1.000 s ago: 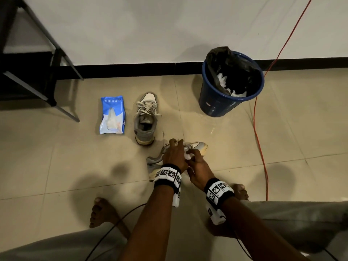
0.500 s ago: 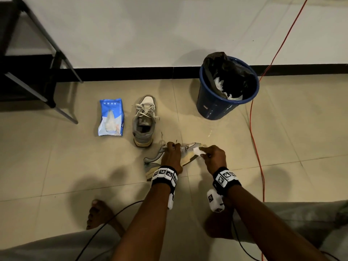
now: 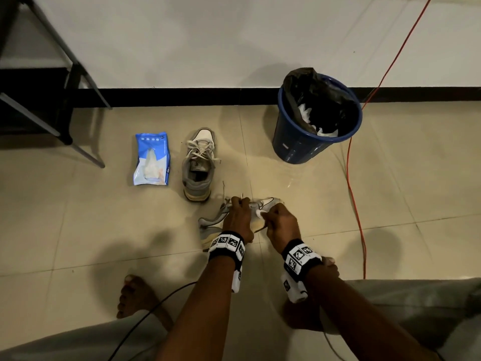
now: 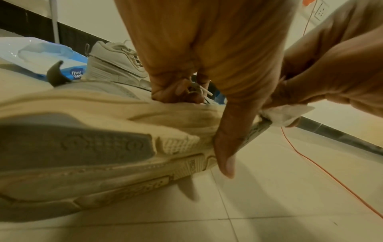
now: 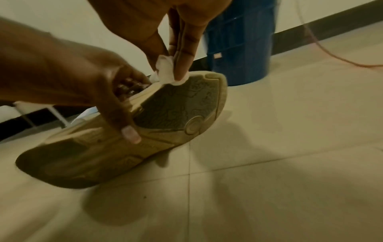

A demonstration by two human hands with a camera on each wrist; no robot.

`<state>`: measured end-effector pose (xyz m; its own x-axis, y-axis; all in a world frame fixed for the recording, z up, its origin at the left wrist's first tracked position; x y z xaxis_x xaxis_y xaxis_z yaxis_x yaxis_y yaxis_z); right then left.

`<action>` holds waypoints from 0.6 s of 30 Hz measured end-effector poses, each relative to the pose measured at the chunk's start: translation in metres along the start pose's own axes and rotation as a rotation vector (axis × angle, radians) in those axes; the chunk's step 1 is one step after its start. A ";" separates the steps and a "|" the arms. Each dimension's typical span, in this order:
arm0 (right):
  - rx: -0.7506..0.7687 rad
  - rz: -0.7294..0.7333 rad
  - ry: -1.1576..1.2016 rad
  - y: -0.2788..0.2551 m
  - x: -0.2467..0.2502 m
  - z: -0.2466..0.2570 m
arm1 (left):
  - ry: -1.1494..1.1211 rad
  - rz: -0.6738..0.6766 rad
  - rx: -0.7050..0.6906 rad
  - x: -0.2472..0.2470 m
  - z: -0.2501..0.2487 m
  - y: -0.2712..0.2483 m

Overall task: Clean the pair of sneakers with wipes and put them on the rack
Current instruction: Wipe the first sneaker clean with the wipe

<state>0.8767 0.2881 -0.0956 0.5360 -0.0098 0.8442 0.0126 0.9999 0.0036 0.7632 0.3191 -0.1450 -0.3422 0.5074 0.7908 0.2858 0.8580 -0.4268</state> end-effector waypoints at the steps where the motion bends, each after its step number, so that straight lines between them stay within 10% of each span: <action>1: 0.058 0.021 -0.031 0.000 -0.001 0.004 | -0.010 0.003 0.002 0.000 0.000 0.000; 6: -0.289 -0.025 -0.149 0.029 0.023 -0.048 | 0.006 0.033 0.004 -0.004 -0.008 -0.006; 10: 0.092 0.262 -0.241 0.016 -0.026 0.002 | 0.021 0.038 0.011 -0.021 -0.013 -0.016; 14: -0.198 0.101 -0.270 0.037 0.012 -0.052 | 0.029 0.005 0.023 -0.020 -0.012 -0.018; 18: 0.018 0.153 -0.087 0.016 -0.014 -0.011 | 0.018 0.005 0.049 -0.011 -0.006 -0.009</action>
<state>0.8787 0.3041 -0.1132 0.4554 0.1429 0.8787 -0.0790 0.9896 -0.1200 0.7696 0.3049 -0.1476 -0.3243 0.5103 0.7965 0.2427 0.8587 -0.4514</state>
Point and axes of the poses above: each hand's wrist, its own y-axis towards the middle knuckle, its own x-axis out of the back of the hand, z = x × y, the point moved 10 cm from there along y, towards the middle knuckle, and after that the axes turned 2 degrees about y, right-handed, at the moved point
